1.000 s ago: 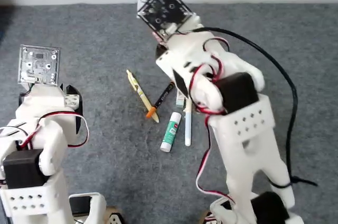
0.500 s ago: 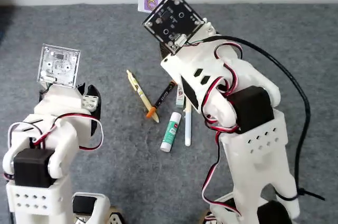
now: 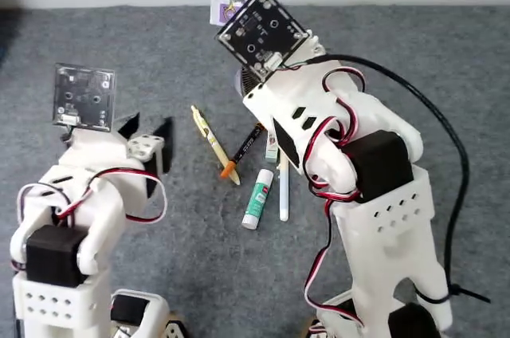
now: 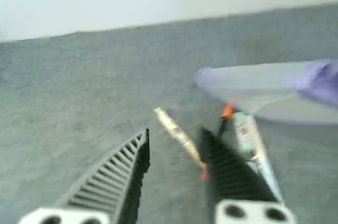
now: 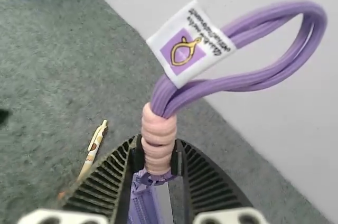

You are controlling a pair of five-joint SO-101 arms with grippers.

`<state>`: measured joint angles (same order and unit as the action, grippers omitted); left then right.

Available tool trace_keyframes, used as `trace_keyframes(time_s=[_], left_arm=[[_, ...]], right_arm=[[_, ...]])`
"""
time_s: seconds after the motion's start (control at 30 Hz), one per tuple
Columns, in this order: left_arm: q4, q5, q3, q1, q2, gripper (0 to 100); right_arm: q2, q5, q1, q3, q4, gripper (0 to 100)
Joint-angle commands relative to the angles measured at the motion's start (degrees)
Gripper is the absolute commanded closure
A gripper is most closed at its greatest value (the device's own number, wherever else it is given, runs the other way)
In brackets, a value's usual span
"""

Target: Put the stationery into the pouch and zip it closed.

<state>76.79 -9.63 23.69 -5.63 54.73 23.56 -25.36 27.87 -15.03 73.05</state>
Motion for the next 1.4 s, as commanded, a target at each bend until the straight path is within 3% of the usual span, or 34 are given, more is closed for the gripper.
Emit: trace_keyframes(time_s=[0.0, 0.17, 0.33, 0.67, 1.37], left_arm=[[-3.16, -4.75, -2.59, -4.92, -0.35, 76], [-10.11, -9.85, -2.95, -6.95, -5.36, 75], [-16.62, -10.02, -2.86, -7.12, -9.49, 75], [-16.88, -10.2, -2.95, -15.56, -10.73, 75], [-21.27, -10.11, 4.26, -13.45, -11.16, 76]], right_arm=[[0.84, 1.58, -0.66, -2.55, -0.22, 98.9], [0.84, 3.43, -0.66, -2.55, -0.13, 98.9], [0.84, 3.43, -0.66, -2.55, -0.13, 98.9], [0.84, 3.16, -0.66, -2.81, -0.22, 98.9], [0.84, 3.08, -0.4, -2.9, -0.22, 98.9]])
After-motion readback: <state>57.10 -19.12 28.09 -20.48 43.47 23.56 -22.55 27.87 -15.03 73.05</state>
